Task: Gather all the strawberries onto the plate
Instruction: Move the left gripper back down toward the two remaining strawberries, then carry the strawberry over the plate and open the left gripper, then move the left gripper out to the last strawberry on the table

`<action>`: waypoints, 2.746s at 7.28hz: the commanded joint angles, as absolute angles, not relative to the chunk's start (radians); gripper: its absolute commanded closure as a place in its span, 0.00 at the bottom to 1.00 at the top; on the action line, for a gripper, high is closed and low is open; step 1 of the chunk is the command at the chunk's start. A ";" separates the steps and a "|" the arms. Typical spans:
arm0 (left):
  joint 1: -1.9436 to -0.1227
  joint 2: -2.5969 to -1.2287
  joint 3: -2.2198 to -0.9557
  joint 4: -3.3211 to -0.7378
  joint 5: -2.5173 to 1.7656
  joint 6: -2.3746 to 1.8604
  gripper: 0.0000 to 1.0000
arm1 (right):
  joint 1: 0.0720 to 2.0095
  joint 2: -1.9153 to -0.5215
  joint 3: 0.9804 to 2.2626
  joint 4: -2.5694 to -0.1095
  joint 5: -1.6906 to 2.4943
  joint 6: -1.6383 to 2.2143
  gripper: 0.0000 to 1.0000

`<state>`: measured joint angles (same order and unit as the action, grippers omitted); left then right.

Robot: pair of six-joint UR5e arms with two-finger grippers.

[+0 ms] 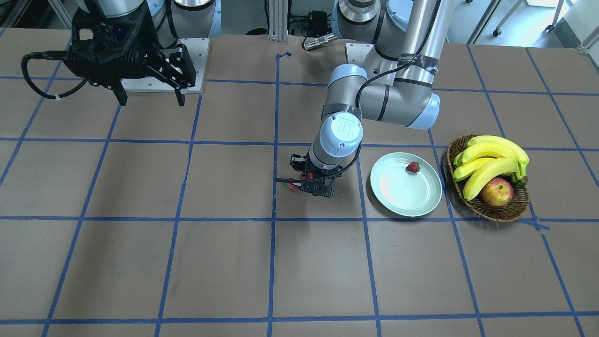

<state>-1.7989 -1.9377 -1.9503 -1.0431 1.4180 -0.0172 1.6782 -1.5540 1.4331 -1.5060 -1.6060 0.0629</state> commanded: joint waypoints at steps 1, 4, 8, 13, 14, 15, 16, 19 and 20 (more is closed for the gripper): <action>-1.792 -1.918 -1.880 -1.080 1.419 -0.020 1.00 | 1.678 -1.554 1.434 -1.506 -1.606 0.063 0.00; -1.633 -1.901 -1.735 -1.333 1.565 0.021 1.00 | 1.678 -1.554 1.434 -1.506 -1.606 0.063 0.00; -1.396 -1.899 -1.817 -1.338 1.716 0.090 1.00 | 1.680 -1.554 1.434 -1.506 -1.605 0.063 0.00; -1.385 -1.891 -1.835 -1.354 1.767 0.110 0.00 | 1.678 -1.546 1.436 -1.522 -1.575 0.067 0.00; -1.400 -1.878 -1.822 -1.351 1.747 0.109 0.00 | 1.678 -1.546 1.436 -1.523 -1.575 0.069 0.00; -1.425 -1.865 -1.806 -1.351 1.662 0.095 0.00 | 1.678 -1.545 1.436 -1.525 -1.577 0.069 0.00; -1.445 -1.856 -1.802 -1.347 1.541 0.062 0.00 | 1.678 -1.546 1.436 -1.525 -1.577 0.071 0.00; -1.614 -1.871 -1.804 -1.243 1.488 -0.185 0.00 | 1.677 -1.546 1.437 -1.525 -1.575 0.071 0.00; -1.699 -1.879 -1.807 -1.197 1.488 -0.277 0.00 | 1.677 -1.545 1.437 -1.525 -1.574 0.071 0.00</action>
<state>-1.5981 -1.8697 -1.8047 -1.2606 1.4973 -0.1701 1.6768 -1.5463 1.4372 -1.5246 -1.5757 0.0701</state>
